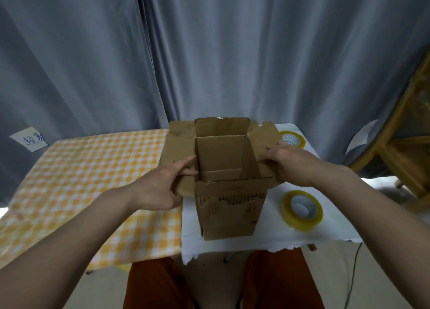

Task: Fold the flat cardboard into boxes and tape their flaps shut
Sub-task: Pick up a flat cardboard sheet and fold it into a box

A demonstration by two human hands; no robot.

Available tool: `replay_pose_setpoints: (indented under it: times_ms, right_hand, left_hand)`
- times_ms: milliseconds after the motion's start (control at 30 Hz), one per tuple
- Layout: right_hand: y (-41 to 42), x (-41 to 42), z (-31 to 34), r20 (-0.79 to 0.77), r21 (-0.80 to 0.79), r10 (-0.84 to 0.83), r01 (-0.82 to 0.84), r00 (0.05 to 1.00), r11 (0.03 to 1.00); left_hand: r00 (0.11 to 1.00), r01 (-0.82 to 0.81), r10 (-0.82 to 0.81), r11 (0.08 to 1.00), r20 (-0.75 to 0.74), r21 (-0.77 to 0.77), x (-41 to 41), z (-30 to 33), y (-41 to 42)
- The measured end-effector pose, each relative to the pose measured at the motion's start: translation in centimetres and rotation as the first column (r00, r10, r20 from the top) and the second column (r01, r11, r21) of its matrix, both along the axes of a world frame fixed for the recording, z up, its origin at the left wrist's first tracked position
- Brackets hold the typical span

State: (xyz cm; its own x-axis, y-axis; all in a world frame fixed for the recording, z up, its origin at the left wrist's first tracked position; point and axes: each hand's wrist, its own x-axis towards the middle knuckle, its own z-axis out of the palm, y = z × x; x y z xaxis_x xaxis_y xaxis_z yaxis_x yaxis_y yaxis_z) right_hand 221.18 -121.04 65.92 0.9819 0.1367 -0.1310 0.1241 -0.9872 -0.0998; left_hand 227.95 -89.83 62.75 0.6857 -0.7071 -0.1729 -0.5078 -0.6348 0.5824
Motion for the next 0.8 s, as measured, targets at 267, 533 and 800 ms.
replay_pose_setpoints:
  times_ms: [267, 533, 800]
  right_hand:
    - [0.2, -0.4, 0.7, -0.291, 0.44, -0.037, 0.168, 0.956, 0.882]
    - [1.7, 0.2, -1.8, -0.011, 0.263, -0.222, 0.217, 0.975, 0.94]
    - [2.4, 0.1, -2.3, 0.032, 0.083, -0.122, 0.119, 0.992, 0.989]
  left_hand:
    - [0.952, -0.305, 0.292, 0.906, -0.087, -0.292, -0.2, -1.1, -1.6]
    - [0.928, -0.318, 0.359, 0.904, 0.101, -0.285, -0.6, -2.1, -2.5]
    - [0.874, -0.242, 0.267, 0.964, 0.407, -0.113, -0.6, -2.7, -3.1]
